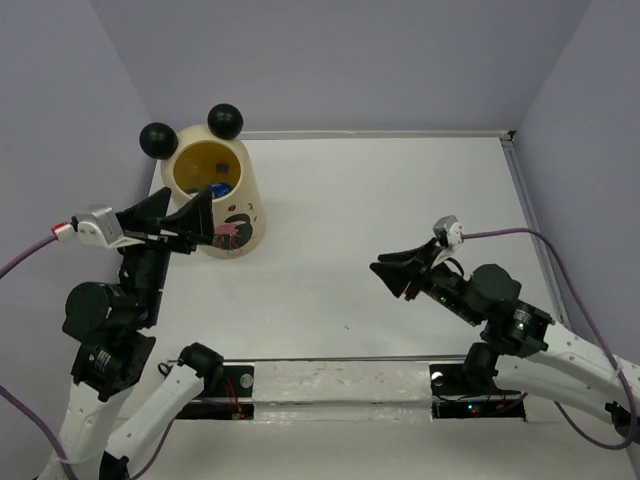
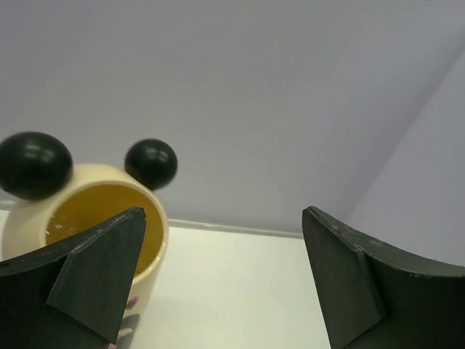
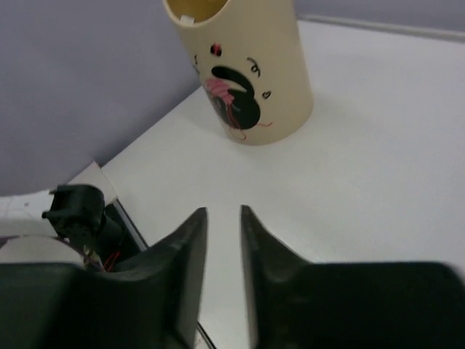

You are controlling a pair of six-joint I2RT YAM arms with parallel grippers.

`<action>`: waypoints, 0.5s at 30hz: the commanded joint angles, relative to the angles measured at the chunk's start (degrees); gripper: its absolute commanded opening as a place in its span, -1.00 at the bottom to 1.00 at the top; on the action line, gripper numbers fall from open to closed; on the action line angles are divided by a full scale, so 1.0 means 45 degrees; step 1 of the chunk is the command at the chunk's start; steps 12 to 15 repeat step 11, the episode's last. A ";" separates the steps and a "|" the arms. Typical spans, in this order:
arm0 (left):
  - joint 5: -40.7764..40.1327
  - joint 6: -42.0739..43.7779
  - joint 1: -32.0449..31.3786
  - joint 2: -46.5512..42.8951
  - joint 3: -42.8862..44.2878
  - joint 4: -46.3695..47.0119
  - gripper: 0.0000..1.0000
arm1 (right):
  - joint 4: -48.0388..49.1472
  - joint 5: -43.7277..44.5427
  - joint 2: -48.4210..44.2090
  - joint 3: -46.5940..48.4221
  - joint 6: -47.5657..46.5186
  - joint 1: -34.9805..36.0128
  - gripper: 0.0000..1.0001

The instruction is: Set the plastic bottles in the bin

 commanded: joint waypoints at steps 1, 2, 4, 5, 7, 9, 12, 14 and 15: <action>0.2819 -0.1036 -0.0050 -0.1201 -0.1482 -0.1258 0.98 | -0.1174 0.3425 -0.2056 0.0647 -0.0640 0.0092 0.25; 0.2936 -0.1134 -0.0031 -0.1667 -0.1871 -0.1452 0.98 | -0.1349 0.4300 -0.2369 0.0569 -0.0659 0.0092 0.90; 0.2976 -0.1290 -0.0051 -0.2041 -0.2225 -0.1629 0.98 | -0.1467 0.4990 -0.2993 0.0510 -0.0737 0.0092 0.99; 0.2937 -0.1330 -0.0031 -0.2237 -0.2594 -0.1688 0.98 | -0.1487 0.5225 -0.3074 0.0452 -0.0834 0.0092 0.99; 0.2879 -0.1389 -0.0031 -0.2745 -0.2928 -0.1747 0.98 | -0.1468 0.6161 -0.3056 0.0354 -0.0855 0.0092 0.99; 0.2840 -0.1291 -0.0031 -0.3251 -0.3377 -0.1475 0.98 | -0.1487 0.7348 -0.2667 0.0334 -0.0642 0.0092 1.00; 0.2722 -0.1368 -0.0031 -0.3468 -0.3554 -0.1260 0.98 | -0.1643 0.7726 -0.2161 0.0548 -0.0504 0.0092 0.99; 0.2722 -0.1368 -0.0031 -0.3468 -0.3554 -0.1260 0.98 | -0.1643 0.7726 -0.2161 0.0548 -0.0504 0.0092 0.99; 0.2722 -0.1368 -0.0031 -0.3468 -0.3554 -0.1260 0.98 | -0.1643 0.7726 -0.2161 0.0548 -0.0504 0.0092 0.99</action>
